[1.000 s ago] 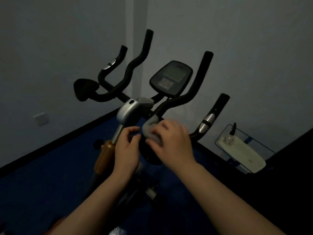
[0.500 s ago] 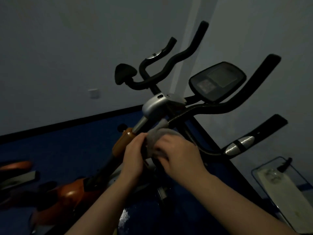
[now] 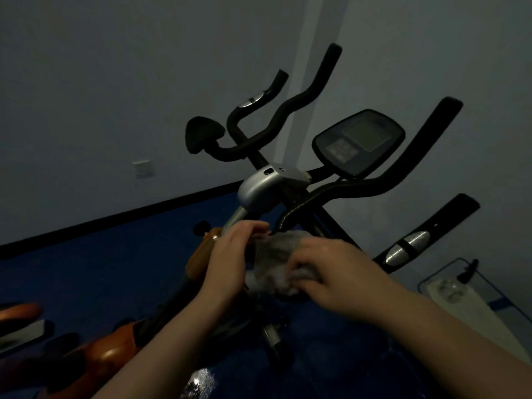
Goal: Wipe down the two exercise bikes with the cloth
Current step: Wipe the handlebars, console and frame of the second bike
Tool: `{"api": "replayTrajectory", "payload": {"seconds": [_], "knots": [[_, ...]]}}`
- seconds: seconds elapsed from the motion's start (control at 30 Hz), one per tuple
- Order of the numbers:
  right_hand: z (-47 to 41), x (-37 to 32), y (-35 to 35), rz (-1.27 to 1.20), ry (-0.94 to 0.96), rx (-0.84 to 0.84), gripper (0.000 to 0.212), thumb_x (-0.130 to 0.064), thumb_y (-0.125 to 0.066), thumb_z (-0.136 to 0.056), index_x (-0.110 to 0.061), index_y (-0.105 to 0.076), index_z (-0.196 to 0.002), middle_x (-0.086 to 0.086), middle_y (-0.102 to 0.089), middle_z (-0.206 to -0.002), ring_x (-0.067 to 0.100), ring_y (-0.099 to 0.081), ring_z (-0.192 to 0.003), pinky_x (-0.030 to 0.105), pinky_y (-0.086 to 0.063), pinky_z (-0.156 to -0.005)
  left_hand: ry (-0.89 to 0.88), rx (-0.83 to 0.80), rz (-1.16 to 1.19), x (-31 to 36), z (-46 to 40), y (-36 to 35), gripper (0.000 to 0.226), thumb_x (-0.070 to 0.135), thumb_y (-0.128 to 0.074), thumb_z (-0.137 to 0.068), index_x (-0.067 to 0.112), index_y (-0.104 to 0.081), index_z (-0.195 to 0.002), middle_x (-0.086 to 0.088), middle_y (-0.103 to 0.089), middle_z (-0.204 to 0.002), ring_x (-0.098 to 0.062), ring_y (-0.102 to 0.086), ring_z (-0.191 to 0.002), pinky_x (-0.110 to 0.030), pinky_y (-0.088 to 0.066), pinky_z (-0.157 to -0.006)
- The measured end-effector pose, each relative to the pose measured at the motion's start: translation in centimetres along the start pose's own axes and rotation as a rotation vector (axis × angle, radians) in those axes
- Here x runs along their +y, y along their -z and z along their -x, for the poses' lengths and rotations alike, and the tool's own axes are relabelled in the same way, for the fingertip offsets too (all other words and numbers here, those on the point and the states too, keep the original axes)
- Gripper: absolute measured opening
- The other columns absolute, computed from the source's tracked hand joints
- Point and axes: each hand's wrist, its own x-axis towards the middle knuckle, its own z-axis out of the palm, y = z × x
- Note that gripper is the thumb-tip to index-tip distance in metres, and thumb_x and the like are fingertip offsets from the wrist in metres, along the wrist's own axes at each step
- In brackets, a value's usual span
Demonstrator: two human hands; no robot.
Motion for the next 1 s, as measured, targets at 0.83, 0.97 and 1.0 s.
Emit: {"api": "replayTrajectory", "payload": {"seconds": [0.83,0.97,1.0], "knots": [[-0.3,-3.8,-5.1,-0.248,-0.650,0.425,0.026,-0.030,-0.039,-0.098,-0.028,-0.032,-0.122,-0.002,-0.052,-0.119,0.014,-0.051,-0.102,0.031,-0.046,-0.079,-0.159,0.060,-0.051,-0.9,-1.3,-4.2,0.025,0.001,-0.035,-0.098,-0.007,-0.059,-0.092,0.005,-0.057,-0.079,0.011,-0.055,-0.071,-0.002,-0.041,-0.063],[-0.4,-3.3,-4.4,-0.193,-0.695,0.287,0.020,-0.037,-0.028,-0.101,-0.023,-0.032,-0.115,-0.003,-0.052,-0.095,0.013,-0.048,-0.075,0.030,-0.034,-0.058,-0.143,-0.023,-0.033,-1.2,-1.1,-3.7,0.027,0.006,-0.035,-0.099,-0.002,-0.059,-0.091,0.016,-0.059,-0.076,0.009,-0.055,-0.070,-0.003,-0.042,-0.064],[-1.6,-2.6,-3.7,-0.197,-0.691,0.247,0.018,-0.034,-0.027,-0.102,-0.020,-0.035,-0.110,-0.001,-0.052,-0.093,0.014,-0.047,-0.075,0.030,-0.033,-0.059,-0.136,-0.038,-0.032,-1.3,-1.0,-3.6,0.026,0.007,-0.035,-0.099,-0.001,-0.058,-0.092,0.018,-0.059,-0.074,0.009,-0.054,-0.069,-0.004,-0.041,-0.062]]}}
